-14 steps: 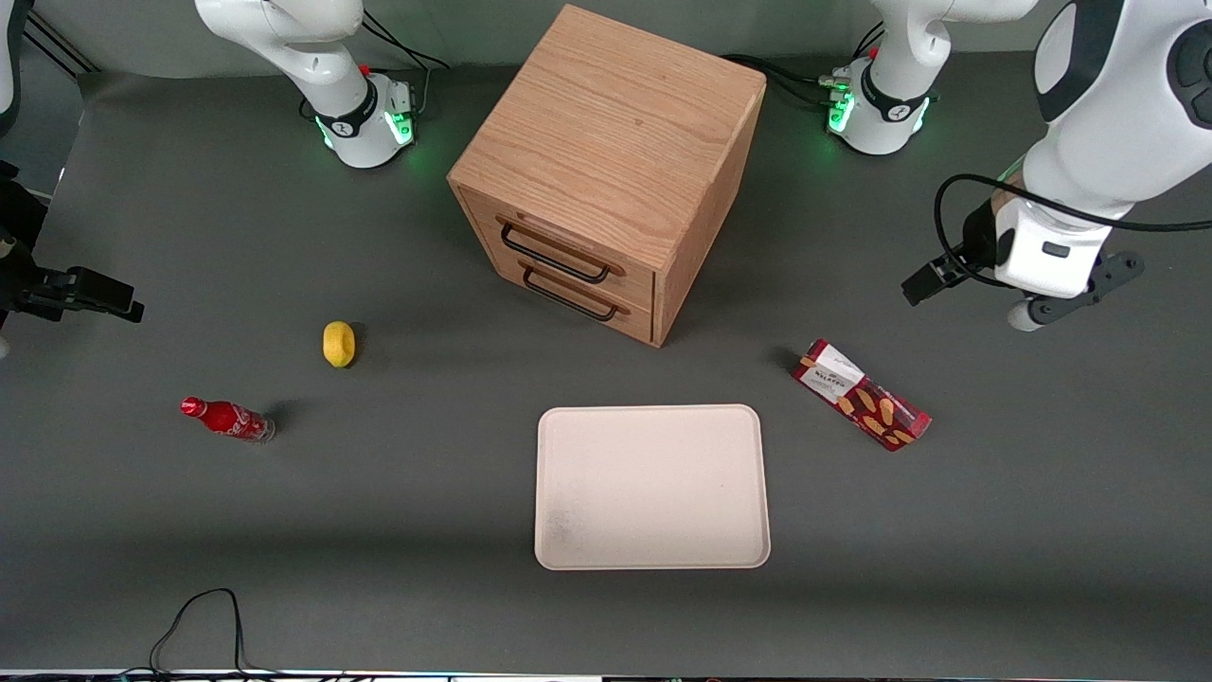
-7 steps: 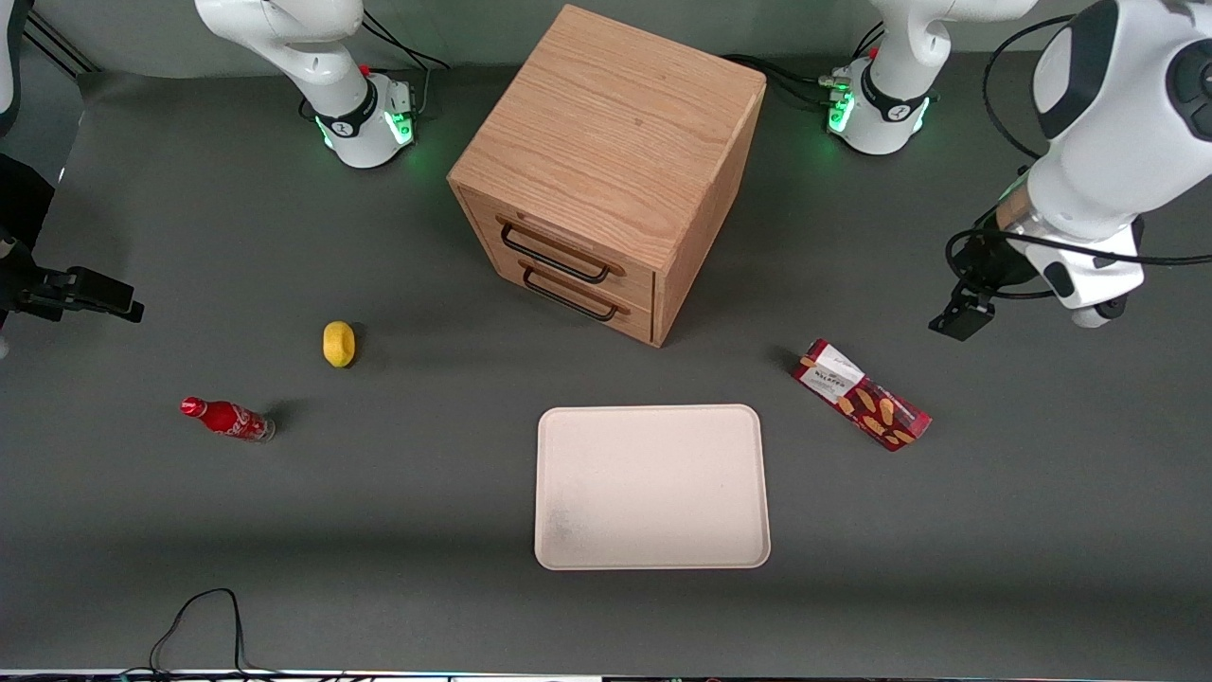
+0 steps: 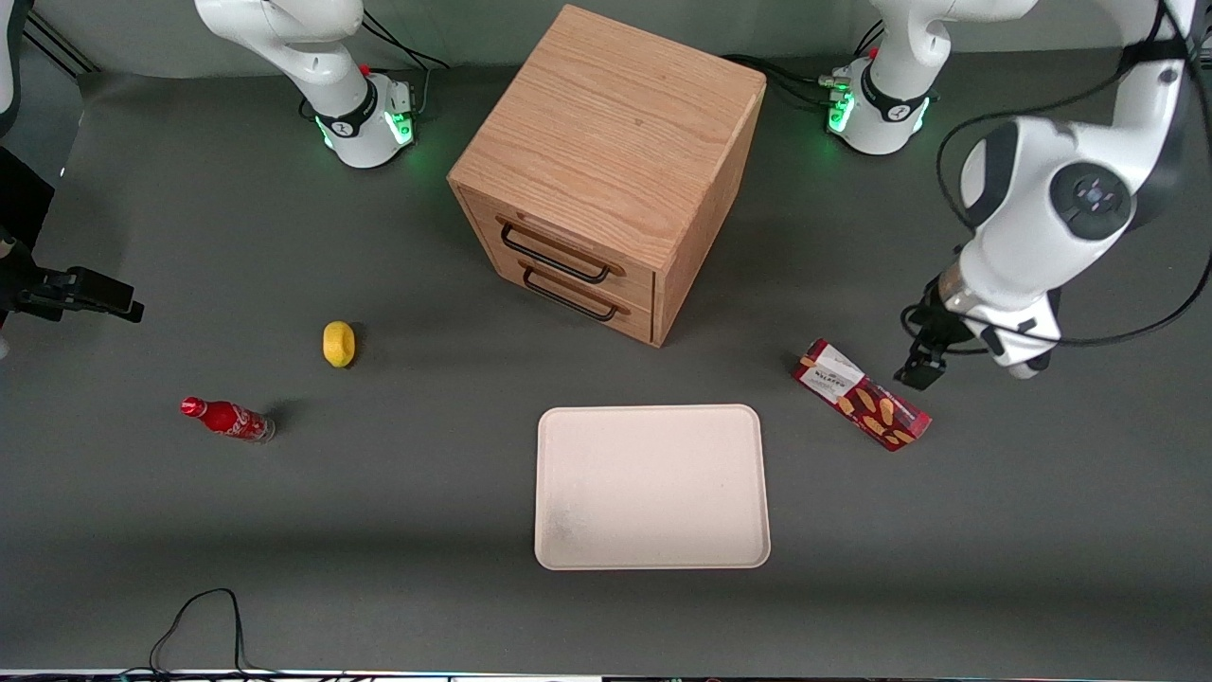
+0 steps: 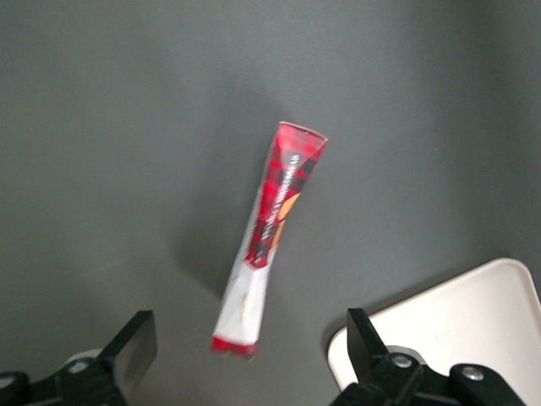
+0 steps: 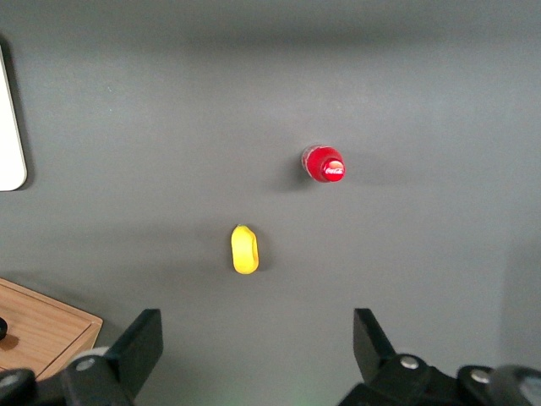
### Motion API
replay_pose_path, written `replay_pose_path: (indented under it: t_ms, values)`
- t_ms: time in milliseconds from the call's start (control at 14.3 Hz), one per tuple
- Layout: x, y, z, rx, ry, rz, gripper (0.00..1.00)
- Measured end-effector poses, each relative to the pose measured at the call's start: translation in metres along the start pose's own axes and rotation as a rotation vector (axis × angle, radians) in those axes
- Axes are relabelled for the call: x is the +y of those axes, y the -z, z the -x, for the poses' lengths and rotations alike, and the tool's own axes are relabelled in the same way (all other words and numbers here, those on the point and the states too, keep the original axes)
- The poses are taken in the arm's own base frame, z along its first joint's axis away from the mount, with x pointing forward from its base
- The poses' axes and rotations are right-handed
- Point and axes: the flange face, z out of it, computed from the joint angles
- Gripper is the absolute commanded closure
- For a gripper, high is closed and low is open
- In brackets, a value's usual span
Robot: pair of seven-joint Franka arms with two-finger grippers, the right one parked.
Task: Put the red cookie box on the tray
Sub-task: 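Lower the left gripper and close it on the shortbread box's end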
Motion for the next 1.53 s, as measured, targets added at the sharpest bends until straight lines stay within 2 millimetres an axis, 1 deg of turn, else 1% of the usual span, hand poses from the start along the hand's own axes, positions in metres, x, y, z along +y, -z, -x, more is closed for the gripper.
replay_pose_path:
  t_ms: [209, 279, 419, 628, 767, 837, 977, 1047, 1116, 1535]
  values:
    - [0.007, -0.054, -0.003, 0.009, 0.010, 0.038, 0.00]
    - [0.006, -0.071, -0.004, 0.012, 0.012, 0.047, 0.00]
    - [0.000, -0.097, -0.004, 0.018, 0.015, 0.068, 0.00]
    - [-0.013, -0.123, -0.002, 0.023, 0.016, 0.081, 0.00]
    - [-0.017, -0.133, 0.001, 0.027, 0.002, 0.067, 0.00]
    - [-0.017, -0.135, 0.002, 0.028, -0.004, 0.063, 0.13]
    - [-0.018, -0.135, 0.002, 0.031, -0.011, 0.061, 0.68]
    - [-0.018, -0.135, 0.002, 0.032, -0.012, 0.061, 0.88]
    - [-0.018, -0.135, 0.003, 0.032, -0.014, 0.060, 1.00]
    - [-0.019, -0.134, 0.007, 0.064, -0.084, 0.024, 1.00]
